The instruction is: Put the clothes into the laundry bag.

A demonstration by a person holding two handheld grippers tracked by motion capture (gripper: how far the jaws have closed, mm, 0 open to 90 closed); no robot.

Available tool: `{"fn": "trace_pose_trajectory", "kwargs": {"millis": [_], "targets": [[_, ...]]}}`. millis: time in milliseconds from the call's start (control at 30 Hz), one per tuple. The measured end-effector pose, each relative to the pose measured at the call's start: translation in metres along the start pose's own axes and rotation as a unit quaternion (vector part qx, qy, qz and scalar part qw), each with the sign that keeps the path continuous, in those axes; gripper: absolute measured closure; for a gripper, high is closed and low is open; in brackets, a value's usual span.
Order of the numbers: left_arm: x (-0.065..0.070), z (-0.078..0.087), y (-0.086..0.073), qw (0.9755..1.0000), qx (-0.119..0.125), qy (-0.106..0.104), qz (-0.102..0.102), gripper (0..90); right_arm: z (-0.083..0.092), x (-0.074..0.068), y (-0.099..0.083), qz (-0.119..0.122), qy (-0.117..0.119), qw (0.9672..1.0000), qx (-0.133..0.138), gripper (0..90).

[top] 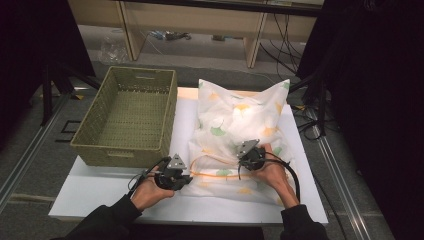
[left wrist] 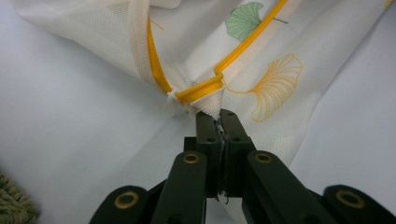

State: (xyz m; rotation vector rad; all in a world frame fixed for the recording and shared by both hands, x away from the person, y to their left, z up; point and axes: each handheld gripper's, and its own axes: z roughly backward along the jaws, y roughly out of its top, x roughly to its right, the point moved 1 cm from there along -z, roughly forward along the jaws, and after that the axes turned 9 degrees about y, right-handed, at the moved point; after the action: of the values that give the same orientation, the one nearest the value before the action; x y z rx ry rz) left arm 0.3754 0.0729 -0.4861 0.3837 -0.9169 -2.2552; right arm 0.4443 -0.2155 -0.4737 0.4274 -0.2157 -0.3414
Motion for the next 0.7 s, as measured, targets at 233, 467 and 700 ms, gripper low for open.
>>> {"fn": "trace_pose_trajectory", "kwargs": {"millis": [233,467,700], "targets": [[-0.003,-0.003,0.001,0.9998,-0.002,-0.002,-0.018,88.0,-0.002,0.032,-0.004,-0.019,-0.053,0.9982,0.021,90.0],[-0.006,-0.002,0.001,0.9998,-0.006,0.003,-0.019,88.0,0.001,0.040,-0.002,-0.040,-0.074,0.9959,0.032,90.0],[-0.017,0.003,0.002,0.9999,0.005,0.010,0.008,88.0,0.040,0.016,-0.002,0.001,-0.055,0.9968,0.058,90.0]]}}
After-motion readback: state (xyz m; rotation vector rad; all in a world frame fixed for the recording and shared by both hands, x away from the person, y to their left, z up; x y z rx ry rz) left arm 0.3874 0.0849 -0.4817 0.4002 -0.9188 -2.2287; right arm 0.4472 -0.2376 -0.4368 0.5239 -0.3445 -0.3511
